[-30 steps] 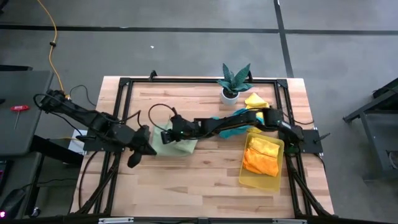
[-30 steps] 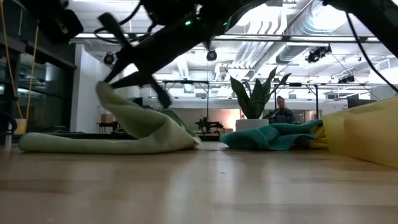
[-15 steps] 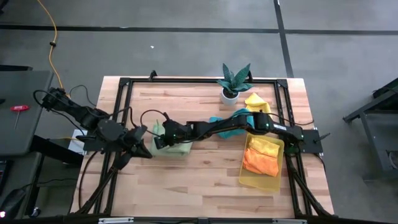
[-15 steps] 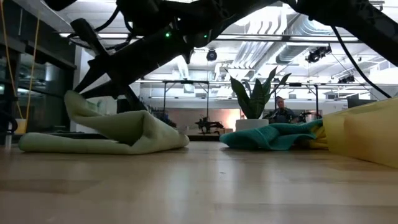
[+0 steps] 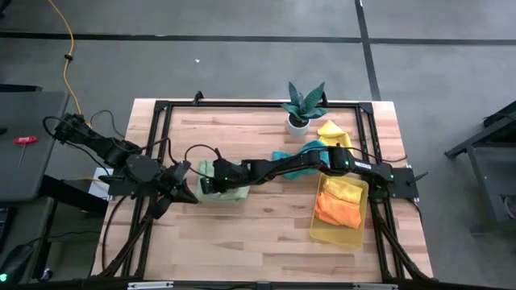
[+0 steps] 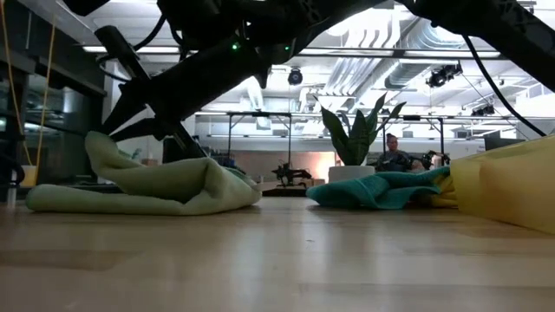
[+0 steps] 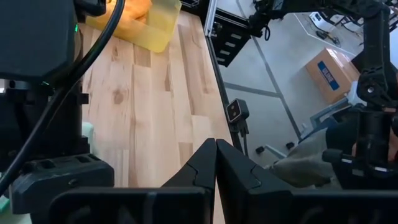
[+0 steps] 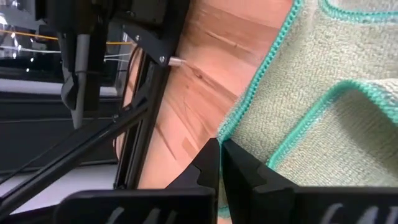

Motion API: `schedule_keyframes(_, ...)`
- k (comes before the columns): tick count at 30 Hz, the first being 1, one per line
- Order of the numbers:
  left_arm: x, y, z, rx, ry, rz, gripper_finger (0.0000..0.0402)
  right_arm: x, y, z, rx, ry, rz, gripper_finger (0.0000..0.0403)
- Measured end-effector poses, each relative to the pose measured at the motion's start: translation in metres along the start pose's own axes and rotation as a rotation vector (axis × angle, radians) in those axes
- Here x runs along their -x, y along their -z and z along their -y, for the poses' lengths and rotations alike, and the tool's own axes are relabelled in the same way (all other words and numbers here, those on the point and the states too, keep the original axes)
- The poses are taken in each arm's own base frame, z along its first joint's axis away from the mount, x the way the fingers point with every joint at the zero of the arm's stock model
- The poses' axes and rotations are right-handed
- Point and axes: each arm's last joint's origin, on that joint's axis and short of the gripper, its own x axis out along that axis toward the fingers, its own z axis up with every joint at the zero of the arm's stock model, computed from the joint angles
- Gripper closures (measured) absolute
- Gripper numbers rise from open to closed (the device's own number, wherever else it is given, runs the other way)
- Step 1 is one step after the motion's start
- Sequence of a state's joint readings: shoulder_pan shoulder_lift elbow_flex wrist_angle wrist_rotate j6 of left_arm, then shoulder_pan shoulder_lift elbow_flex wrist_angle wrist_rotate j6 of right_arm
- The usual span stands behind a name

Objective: Fold microfiber towels
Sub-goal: Fold the light green microfiber cloth

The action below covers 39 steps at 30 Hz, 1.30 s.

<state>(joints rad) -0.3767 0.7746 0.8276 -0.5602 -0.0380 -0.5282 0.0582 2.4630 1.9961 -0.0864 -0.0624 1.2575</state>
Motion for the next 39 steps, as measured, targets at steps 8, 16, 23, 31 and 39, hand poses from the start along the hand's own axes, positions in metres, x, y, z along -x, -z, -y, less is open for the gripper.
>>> schedule_keyframes(8, 0.000, 0.000, 0.000, 0.000, 0.000, 0.000, 0.0401, 0.000, -0.003, -0.001, -0.028, -0.010, 0.013, 0.0379)
schedule_keyframes(16, 0.000, 0.000, 0.000, 0.001, 0.000, 0.001, 0.0402, 0.003, -0.035, 0.004, 0.055, -0.062, 0.055, 0.0263)
schedule_keyframes(23, 0.013, -0.001, 0.000, 0.020, 0.023, 0.045, 0.0401, 0.035, -0.063, 0.003, 0.281, 0.072, 0.004, 0.0219)
schedule_keyframes(31, 0.031, 0.001, -0.006, 0.019, -0.058, 0.129, 0.0402, 0.111, -0.063, 0.001, 0.636, 0.457, -0.199, 0.0221)
schedule_keyframes(39, 0.018, 0.001, -0.007, -0.053, -0.115, 0.079, 0.0401, 0.166, -0.022, 0.044, 0.527, 0.392, -0.239, 0.0242)
